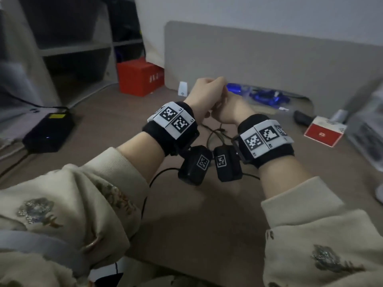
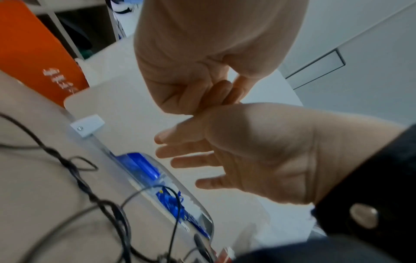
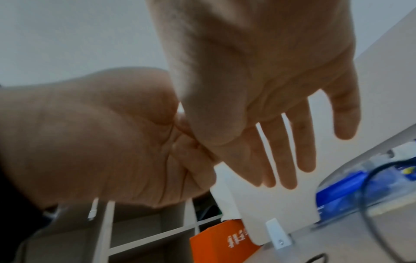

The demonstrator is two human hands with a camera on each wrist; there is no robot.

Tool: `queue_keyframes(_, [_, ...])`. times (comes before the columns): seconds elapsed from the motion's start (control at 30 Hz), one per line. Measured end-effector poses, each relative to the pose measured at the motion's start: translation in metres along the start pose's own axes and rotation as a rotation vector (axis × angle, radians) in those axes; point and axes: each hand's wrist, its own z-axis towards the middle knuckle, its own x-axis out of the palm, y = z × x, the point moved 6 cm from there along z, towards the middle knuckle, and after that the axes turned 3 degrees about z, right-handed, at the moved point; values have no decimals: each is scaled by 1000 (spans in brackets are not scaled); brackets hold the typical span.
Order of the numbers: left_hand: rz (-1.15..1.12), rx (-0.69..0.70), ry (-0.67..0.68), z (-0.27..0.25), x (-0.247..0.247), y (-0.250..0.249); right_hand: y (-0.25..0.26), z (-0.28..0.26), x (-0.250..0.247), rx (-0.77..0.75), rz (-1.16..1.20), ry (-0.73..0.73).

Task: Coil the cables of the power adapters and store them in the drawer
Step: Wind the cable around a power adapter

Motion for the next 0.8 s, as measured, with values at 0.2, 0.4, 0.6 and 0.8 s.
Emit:
queue_keyframes(0.2, [77, -48, 204, 2, 64, 9, -70, 2, -35, 267, -264, 39])
queue_keyframes(0.4, [164, -74, 332, 4, 97, 12, -114, -16, -46, 433, -393, 179])
queue_keyframes(0.6, [175, -88, 401, 8, 111, 14, -113, -28, -33, 424, -415, 448])
queue_keyframes(0.8, [168, -89, 418, 12, 109, 16, -121, -16, -20, 450, -359, 425])
